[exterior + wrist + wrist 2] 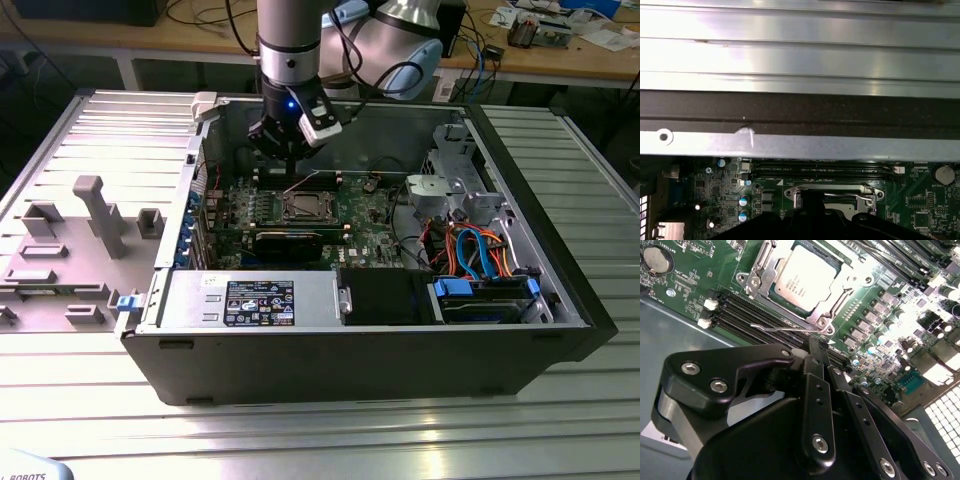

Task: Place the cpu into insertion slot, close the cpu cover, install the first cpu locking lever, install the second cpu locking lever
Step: 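Install the first cpu locking lever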

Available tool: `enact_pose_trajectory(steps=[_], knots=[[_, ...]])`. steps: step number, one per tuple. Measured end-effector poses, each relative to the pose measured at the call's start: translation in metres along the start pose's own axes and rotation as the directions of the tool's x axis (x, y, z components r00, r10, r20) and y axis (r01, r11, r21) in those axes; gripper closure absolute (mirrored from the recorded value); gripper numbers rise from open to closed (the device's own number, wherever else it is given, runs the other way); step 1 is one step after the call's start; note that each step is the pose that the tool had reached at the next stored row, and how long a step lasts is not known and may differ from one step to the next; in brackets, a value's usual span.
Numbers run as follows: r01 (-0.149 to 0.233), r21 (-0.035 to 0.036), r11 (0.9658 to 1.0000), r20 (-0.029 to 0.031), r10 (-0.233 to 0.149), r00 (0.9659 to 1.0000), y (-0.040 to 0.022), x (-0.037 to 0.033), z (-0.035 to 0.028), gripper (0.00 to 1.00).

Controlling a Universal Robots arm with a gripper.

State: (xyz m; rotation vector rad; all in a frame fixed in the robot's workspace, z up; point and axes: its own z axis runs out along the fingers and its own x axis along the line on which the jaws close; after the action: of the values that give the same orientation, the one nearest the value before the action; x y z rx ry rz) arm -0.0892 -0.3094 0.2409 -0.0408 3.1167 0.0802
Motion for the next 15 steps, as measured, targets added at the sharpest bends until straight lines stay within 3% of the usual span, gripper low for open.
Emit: enact_pose_trajectory(steps=[10,15], knots=[[0.000,0.0031,1.0000,0.0000,0.000,1.0000,0.0003,-0.0044,0.0047,0.89],[0.003,0.0067,1.0000,-0.0002,-0.003,1.0000,0.0046,-0.0087,0.0077,0.89]])
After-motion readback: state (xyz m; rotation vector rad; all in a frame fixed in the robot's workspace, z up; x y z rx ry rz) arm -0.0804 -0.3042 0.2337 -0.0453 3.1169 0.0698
